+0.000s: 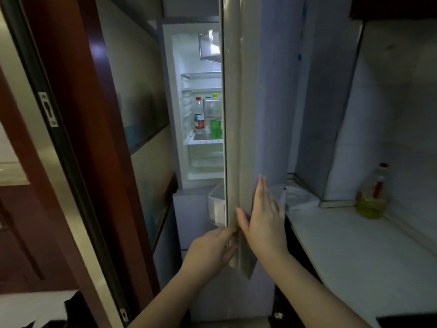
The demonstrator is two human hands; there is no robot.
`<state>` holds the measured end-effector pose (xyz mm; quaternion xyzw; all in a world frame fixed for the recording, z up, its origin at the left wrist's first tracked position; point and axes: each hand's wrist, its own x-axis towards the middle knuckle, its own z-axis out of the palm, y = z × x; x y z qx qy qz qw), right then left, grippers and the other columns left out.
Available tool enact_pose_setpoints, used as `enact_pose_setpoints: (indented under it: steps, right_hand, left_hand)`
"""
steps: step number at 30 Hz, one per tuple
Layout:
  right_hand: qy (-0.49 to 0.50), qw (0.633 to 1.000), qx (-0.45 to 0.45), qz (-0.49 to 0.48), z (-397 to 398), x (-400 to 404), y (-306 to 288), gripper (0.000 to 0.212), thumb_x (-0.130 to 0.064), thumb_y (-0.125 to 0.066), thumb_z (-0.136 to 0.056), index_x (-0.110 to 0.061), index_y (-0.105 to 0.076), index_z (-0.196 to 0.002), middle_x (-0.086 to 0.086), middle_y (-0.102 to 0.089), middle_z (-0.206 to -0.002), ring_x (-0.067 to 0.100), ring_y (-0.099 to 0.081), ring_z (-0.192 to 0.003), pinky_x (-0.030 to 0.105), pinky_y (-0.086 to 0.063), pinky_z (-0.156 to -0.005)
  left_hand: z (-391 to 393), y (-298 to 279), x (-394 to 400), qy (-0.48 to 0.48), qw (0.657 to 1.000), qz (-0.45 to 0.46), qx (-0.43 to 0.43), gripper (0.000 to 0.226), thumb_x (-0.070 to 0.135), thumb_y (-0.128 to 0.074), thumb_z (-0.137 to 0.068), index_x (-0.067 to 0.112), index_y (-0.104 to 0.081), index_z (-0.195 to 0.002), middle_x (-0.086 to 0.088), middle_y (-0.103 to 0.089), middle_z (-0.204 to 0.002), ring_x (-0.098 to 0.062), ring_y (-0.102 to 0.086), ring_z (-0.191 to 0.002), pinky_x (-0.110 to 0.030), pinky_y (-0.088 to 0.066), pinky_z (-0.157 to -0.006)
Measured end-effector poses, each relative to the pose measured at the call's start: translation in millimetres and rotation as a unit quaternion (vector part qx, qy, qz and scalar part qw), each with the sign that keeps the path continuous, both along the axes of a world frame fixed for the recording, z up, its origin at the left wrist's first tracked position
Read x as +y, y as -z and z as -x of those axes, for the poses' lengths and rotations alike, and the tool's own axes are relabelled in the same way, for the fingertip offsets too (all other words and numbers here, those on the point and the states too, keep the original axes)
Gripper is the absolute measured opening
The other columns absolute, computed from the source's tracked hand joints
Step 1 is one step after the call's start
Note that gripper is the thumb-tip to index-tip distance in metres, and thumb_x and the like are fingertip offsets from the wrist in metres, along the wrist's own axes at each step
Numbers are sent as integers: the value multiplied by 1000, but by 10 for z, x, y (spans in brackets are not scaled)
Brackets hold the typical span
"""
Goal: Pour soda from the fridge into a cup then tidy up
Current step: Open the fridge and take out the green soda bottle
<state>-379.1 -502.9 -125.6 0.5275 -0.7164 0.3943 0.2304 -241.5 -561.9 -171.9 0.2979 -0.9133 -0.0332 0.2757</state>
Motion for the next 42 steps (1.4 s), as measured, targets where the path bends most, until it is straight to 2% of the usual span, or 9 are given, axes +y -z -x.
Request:
enact_pose_setpoints:
  steps: [10, 15, 20, 23, 26, 29, 33, 37, 42]
  right_hand:
    - [23, 995, -92, -18, 391, 799, -83, 78, -34, -55, -94, -21, -5, -152, 5, -48, -142, 28, -51, -121, 40, -39, -102]
    - [52, 991, -114, -46, 768, 1083, -54, 77, -41, -50, -95, -23, -3, -152, 7, -52, -137, 30, -53, -115, 40, -44, -96]
    - [68, 984, -155, -57, 1179, 1311, 18, 73, -45, -42, -96, -21, -1, -152, 12, -54, -132, 29, -54, -113, 41, -45, -94]
    - [64, 979, -186, -50, 1416, 1450, 22, 70, -44, -39, -98, -23, 0, -152, 11, -49, -139, 27, -51, -120, 38, -43, -98]
    - [75, 973, -212, -46, 1665, 1573, 25, 68, -43, -37, -99, -24, 1, -152, 11, -49, -139, 27, -51, -120, 40, -44, -98]
    - [96, 970, -220, -33, 1922, 1676, 32, 65, -44, -35, -99, -28, 0, -152, 9, -45, -143, 26, -52, -120, 40, -46, -96]
    - [122, 960, -250, -14, 2238, 1790, 19, 62, -42, -33, -101, -29, -1, -152, 5, -36, -151, 24, -47, -126, 35, -44, -95]
    - [129, 955, -269, -3, 2510, 1860, -20, 60, -37, -33, -102, -29, -2, -152, 4, -32, -153, 24, -48, -126, 30, -42, -90]
    - [116, 952, -282, -4, 2771, 1915, -39, 59, -36, -33, -102, -28, -2, -152, 2, -29, -154, 20, -41, -132, 28, -37, -99]
  left_hand:
    - [326, -228, 149, 40, 998, 30, 27, 42, 32, -56, -92, 22, -52, -133, 5, -55, -132, -18, -52, -120, -33, -42, -92]
    - [526, -236, 195, 26, 999, 3, -20, 55, 35, -53, -95, 17, -40, -145, -3, -41, -150, -20, -38, -137, -36, -33, -110]
    - [752, -236, 246, 43, 997, 31, -56, 61, 37, -48, -97, 15, -30, -151, -1, -30, -156, -18, -28, -143, -34, -25, -114]
    - [934, -241, 266, 57, 993, 53, -85, 60, 41, -42, -93, 12, -42, -145, -4, -44, -149, -23, -40, -137, -36, -31, -111]
    - [1173, -200, 288, 89, 987, 92, -96, 61, 44, -36, -81, 12, -63, -126, -3, -66, -123, -24, -63, -111, -37, -48, -95]
    - [1400, -235, 393, 108, 984, 110, -92, 52, 40, -43, -77, 15, -69, -114, 0, -72, -106, -22, -69, -94, -34, -55, -82]
    - [1700, -243, 569, 130, 977, 128, -107, 50, 38, -46, -76, 17, -70, -114, 3, -72, -103, -18, -69, -91, -30, -55, -78]
    - [1952, -213, 728, 147, 975, 128, -106, 55, 34, -66, -70, 13, -67, -120, 3, -71, -107, -19, -68, -96, -30, -55, -77]
    - [2195, -241, 788, 153, 972, 137, -112, 52, 33, -45, -78, 11, -67, -120, 3, -70, -103, -19, -64, -94, -31, -55, -76]
